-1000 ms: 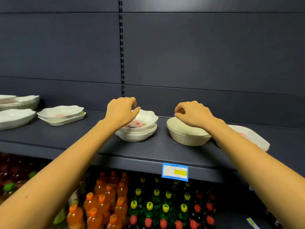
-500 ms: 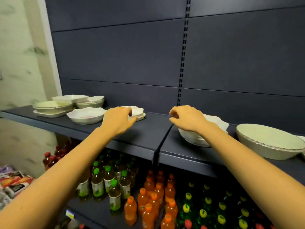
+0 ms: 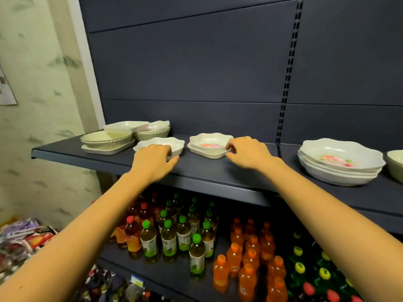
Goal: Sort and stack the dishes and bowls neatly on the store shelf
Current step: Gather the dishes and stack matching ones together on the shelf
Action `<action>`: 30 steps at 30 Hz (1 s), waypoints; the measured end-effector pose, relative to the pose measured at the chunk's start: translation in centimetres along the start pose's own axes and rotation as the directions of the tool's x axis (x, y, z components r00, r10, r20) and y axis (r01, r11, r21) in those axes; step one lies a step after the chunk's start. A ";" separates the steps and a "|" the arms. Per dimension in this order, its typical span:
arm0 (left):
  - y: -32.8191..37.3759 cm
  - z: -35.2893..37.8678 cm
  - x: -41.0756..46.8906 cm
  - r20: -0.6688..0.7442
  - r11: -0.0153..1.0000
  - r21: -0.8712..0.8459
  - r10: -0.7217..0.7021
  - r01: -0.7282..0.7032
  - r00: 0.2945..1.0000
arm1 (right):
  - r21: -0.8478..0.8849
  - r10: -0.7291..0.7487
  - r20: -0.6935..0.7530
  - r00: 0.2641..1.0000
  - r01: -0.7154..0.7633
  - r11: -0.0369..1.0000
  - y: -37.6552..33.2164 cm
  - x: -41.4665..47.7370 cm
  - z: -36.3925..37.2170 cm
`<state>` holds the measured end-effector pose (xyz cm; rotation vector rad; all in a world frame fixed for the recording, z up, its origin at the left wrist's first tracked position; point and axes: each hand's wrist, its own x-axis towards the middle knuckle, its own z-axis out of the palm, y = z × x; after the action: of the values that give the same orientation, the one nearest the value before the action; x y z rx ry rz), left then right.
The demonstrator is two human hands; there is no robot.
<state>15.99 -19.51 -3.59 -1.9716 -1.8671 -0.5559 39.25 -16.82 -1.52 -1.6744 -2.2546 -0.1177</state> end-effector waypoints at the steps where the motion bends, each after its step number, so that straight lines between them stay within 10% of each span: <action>1: -0.5 0.1 0.2 0.003 1.000 -0.004 0.003 -0.003 1.000 | -0.007 0.011 0.004 1.000 -0.011 1.000 -0.3 0.5 0.2; 30: -2.9 9.6 17.8 0.110 0.966 -0.123 0.240 -0.226 0.965 | -0.039 0.444 0.133 0.886 -0.443 0.896 3.6 15.3 5.7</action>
<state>14.18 0.83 -2.52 -2.3071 -1.6709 -0.4845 37.57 -0.26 -2.64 -2.2149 -1.8941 0.1036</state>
